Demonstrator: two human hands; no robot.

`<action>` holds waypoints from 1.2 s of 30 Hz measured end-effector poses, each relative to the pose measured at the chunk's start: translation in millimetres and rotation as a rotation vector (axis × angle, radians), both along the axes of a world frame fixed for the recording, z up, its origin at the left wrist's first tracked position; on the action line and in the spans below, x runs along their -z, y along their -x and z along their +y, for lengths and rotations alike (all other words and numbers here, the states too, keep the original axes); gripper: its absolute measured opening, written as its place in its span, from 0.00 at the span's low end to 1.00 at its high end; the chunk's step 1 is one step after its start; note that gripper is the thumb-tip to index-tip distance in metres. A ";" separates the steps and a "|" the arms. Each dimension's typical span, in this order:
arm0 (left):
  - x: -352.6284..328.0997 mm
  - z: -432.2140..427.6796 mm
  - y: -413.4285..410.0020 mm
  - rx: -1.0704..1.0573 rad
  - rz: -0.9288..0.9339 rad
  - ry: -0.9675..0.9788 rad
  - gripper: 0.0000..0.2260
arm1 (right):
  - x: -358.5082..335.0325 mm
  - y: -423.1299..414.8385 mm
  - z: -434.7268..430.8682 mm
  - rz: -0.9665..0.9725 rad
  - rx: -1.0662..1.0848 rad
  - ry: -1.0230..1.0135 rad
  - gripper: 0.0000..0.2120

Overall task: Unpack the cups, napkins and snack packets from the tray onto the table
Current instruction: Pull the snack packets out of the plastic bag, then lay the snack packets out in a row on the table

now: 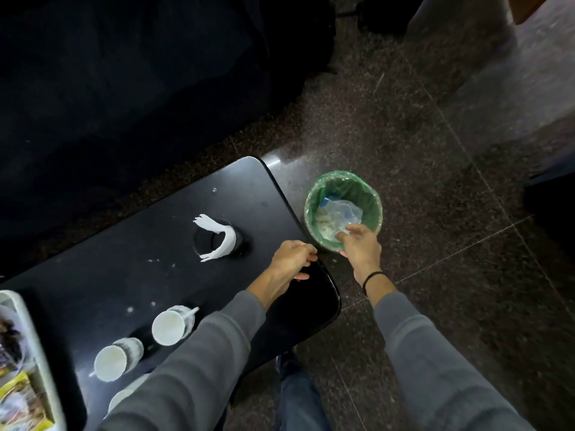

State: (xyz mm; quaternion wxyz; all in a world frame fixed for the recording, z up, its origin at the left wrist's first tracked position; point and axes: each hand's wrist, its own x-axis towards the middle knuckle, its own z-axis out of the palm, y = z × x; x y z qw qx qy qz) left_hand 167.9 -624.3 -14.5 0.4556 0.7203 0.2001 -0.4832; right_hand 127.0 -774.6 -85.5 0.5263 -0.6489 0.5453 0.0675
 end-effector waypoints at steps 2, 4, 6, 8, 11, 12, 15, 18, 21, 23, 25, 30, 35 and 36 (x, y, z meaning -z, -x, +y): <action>-5.1 6.6 3.1 -0.011 -0.006 0.001 0.12 | -11.0 3.0 10.7 -0.020 -0.012 -0.005 0.12; -10.2 15.6 7.8 -0.029 -0.017 0.003 0.12 | -23.4 7.6 24.6 -0.048 -0.035 -0.008 0.10; -16.3 27.6 13.9 -0.049 -0.023 0.004 0.11 | -36.8 13.5 41.6 -0.071 -0.079 -0.001 0.08; -21.3 42.2 21.2 -0.072 -0.030 0.003 0.11 | -48.4 19.9 60.8 -0.092 -0.115 -0.018 0.07; -29.8 72.4 33.8 -0.139 -0.046 0.010 0.11 | -64.4 28.5 96.5 -0.113 -0.203 -0.037 0.06; -32.9 81.7 37.4 -0.160 -0.048 0.018 0.11 | -68.0 31.0 107.5 -0.120 -0.235 -0.032 0.06; -42.4 119.9 49.8 -0.212 -0.053 0.051 0.10 | -79.7 37.8 147.7 -0.130 -0.347 -0.012 0.05; -52.5 160.4 59.5 -0.262 -0.073 0.067 0.09 | -92.7 41.6 186.6 -0.137 -0.432 -0.005 0.06; -60.4 211.6 68.7 -0.331 -0.110 0.068 0.08 | -106.1 43.3 234.4 -0.152 -0.510 -0.012 0.05; -64.8 246.5 72.5 -0.384 -0.137 0.074 0.07 | -112.5 42.9 266.8 -0.162 -0.576 -0.012 0.04; -67.0 286.2 76.8 -0.439 -0.159 0.078 0.07 | -117.3 41.1 304.8 -0.173 -0.656 -0.019 0.04; -72.6 377.3 89.8 -0.542 -0.211 0.065 0.06 | -124.5 37.7 396.6 -0.203 -0.794 -0.050 0.04; -68.0 470.3 112.6 -0.628 -0.235 0.032 0.08 | -121.6 43.7 493.1 -0.207 -0.904 -0.086 0.01; -66.0 488.1 117.5 -0.641 -0.236 0.029 0.08 | -119.1 45.4 511.5 -0.202 -0.919 -0.090 0.01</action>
